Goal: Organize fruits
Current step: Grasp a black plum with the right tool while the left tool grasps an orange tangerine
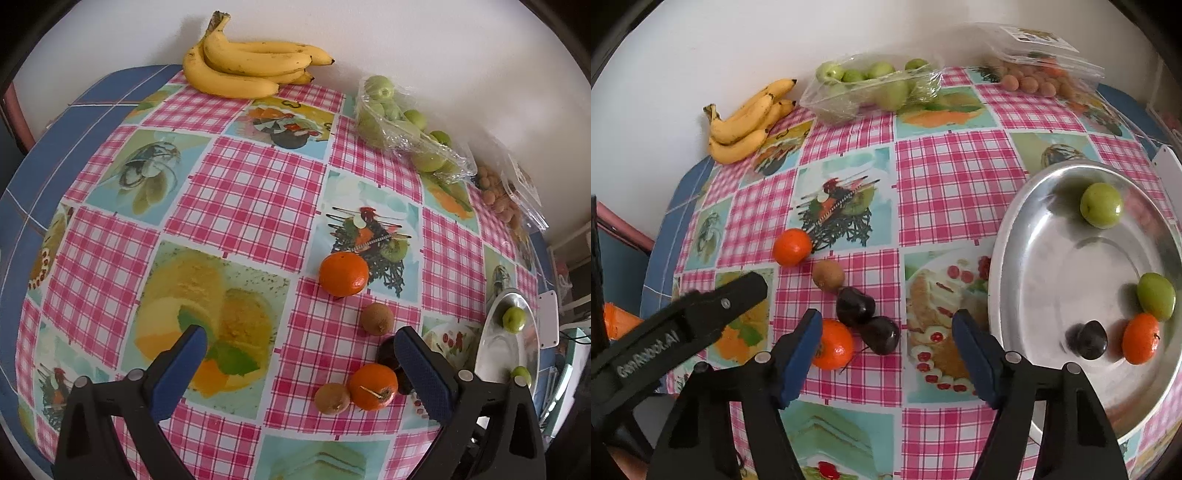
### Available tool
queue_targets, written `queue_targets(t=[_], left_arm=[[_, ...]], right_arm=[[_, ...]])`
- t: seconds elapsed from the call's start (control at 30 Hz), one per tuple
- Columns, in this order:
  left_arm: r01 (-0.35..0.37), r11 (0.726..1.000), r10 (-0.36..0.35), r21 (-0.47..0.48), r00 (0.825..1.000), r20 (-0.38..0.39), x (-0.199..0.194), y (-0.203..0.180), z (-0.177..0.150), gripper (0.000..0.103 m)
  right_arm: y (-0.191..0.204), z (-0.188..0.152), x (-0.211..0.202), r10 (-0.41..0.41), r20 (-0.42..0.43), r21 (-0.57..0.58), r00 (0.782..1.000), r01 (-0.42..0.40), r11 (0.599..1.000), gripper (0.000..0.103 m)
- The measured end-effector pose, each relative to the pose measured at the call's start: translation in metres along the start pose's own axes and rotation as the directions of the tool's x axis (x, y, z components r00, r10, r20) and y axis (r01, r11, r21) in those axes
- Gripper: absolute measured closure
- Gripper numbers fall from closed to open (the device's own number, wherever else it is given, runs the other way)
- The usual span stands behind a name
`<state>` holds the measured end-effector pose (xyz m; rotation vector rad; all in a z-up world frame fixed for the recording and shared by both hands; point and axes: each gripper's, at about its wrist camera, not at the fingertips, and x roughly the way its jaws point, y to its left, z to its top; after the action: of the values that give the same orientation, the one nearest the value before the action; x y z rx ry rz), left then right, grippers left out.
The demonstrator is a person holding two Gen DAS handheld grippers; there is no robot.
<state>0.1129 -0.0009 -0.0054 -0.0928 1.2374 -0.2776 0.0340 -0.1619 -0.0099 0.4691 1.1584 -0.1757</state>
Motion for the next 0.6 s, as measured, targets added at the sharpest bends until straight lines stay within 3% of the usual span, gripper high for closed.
queue_targets(t=[0.1, 0.4, 0.5, 0.6], left_arm=[[0.011, 1.0, -0.011, 0.009, 1.0, -0.01, 0.002, -0.004, 0.0, 0.001], [0.029, 1.0, -0.028, 0.012, 0.998, -0.052, 0.011, -0.012, -0.003, 0.004], [0.029, 1.0, -0.029, 0.01, 0.998, -0.06, 0.013, -0.013, -0.005, 0.004], [0.028, 1.0, -0.028, 0.008, 0.998, -0.061, 0.013, -0.013, -0.004, 0.004]], right_arm=[[-0.003, -0.001, 0.008, 0.011, -0.025, 0.014, 1.0, -0.011, 1.0, 0.044], [-0.005, -0.006, 0.021, 0.028, -0.062, 0.027, 0.998, -0.026, 0.999, 0.054], [-0.007, -0.006, 0.024, 0.036, -0.065, 0.039, 0.997, -0.034, 0.999, 0.064], [-0.008, -0.006, 0.026, 0.044, -0.069, 0.048, 0.997, -0.041, 0.998, 0.065]])
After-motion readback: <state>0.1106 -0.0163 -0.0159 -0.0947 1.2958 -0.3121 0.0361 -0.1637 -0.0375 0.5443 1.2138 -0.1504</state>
